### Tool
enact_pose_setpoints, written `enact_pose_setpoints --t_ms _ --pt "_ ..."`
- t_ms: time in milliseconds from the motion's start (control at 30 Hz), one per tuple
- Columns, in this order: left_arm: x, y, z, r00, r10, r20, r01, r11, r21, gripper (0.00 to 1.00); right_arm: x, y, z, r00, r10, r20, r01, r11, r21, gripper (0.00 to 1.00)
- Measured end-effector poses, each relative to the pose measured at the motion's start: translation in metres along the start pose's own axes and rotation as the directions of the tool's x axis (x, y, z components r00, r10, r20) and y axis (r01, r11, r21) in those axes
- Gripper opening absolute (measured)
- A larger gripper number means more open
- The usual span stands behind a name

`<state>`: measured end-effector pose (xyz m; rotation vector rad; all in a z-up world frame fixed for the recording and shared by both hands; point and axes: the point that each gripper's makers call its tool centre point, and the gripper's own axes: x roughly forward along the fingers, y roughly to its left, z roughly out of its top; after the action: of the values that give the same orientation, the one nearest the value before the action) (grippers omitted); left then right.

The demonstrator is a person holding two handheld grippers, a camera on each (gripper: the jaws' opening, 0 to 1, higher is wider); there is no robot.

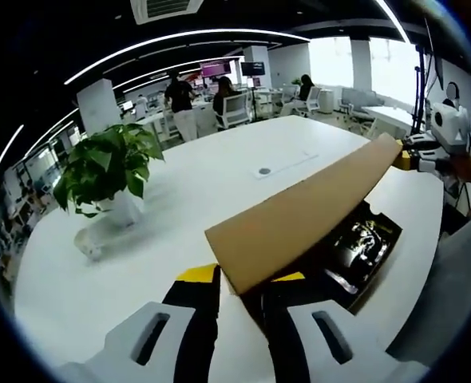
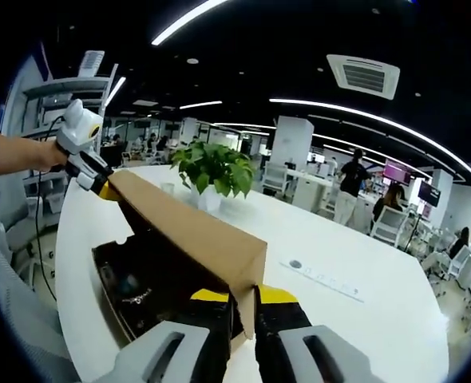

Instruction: Operate the shoe box by opening the lid, removing the specified soft item, and placing it in the target area until the item is outside and the box remains undamaged.

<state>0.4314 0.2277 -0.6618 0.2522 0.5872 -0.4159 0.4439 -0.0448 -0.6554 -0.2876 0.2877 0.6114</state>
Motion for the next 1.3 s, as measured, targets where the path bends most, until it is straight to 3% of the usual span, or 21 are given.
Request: enact_pose_setpoints --t_ms 433,800,1300 --pt "0.007 0.017 0.009 1.0 0.027 0.012 -0.027 1.0 0.007 0.06 0.01 -0.011 0.007 1.0 -0.03 -0.001 0.03 0.999 0.022 0.02" --pt "0.013 0.022 0.016 0.999 0.047 0.004 -0.047 0.999 -0.009 0.05 0.012 -0.012 0.009 1.0 -0.018 0.015 0.017 0.999 0.044 0.04" --pt "0.019 0.026 0.024 0.999 0.049 0.004 -0.049 0.999 -0.013 0.04 0.015 -0.012 -0.019 0.999 -0.019 -0.036 0.021 0.999 0.05 0.06"
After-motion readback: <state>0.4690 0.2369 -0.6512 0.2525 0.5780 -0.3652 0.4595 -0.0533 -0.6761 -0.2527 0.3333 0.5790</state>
